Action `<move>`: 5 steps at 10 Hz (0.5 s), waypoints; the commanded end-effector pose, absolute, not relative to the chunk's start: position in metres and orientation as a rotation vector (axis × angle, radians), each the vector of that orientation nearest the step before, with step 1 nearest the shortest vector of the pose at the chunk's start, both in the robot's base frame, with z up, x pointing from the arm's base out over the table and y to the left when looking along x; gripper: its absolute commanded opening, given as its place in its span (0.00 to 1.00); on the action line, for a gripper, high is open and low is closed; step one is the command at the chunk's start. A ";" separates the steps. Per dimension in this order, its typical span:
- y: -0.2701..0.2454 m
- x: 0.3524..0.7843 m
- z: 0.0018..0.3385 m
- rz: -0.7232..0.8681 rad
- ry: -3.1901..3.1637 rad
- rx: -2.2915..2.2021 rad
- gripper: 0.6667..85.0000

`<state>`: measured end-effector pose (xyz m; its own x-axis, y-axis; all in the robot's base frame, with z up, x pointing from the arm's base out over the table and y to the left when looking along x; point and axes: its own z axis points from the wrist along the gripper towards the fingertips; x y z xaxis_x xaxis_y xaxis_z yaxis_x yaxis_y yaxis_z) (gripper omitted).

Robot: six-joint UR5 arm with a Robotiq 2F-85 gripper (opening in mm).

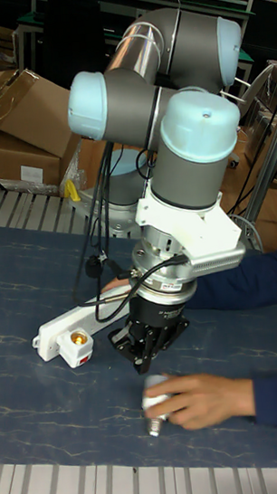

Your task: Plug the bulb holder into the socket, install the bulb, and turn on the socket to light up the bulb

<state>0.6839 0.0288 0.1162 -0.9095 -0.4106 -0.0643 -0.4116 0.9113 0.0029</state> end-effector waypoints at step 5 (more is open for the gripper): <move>0.022 0.679 0.099 0.070 3.055 -0.538 0.32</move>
